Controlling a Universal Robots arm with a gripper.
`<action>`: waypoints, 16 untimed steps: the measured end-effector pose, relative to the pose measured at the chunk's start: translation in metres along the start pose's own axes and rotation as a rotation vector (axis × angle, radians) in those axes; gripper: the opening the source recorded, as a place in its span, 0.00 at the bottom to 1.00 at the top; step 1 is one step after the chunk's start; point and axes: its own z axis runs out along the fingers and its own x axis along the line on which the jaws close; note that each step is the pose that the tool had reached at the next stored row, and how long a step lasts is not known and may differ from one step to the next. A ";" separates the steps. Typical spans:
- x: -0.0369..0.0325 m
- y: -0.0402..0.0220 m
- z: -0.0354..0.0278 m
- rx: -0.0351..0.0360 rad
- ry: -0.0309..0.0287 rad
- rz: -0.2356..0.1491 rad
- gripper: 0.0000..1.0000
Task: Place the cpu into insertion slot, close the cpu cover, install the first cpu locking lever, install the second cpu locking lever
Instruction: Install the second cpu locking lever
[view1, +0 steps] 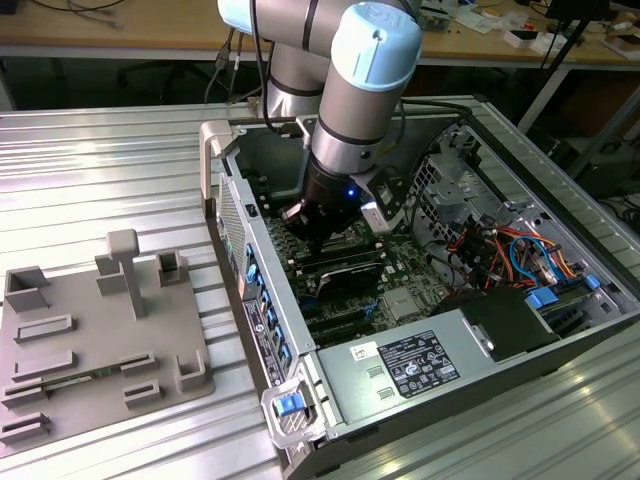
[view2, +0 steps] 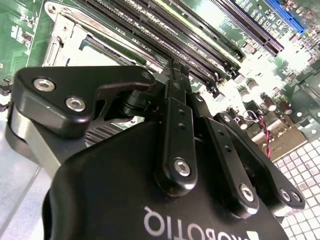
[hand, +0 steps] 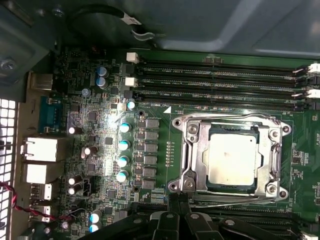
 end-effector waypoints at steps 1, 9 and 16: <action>0.0000 0.0000 0.0001 -0.0001 0.0001 0.000 0.11; -0.0001 0.0006 0.0014 -0.0030 0.0000 -0.002 0.11; 0.0017 0.0009 0.0022 -0.0045 -0.0002 -0.003 0.11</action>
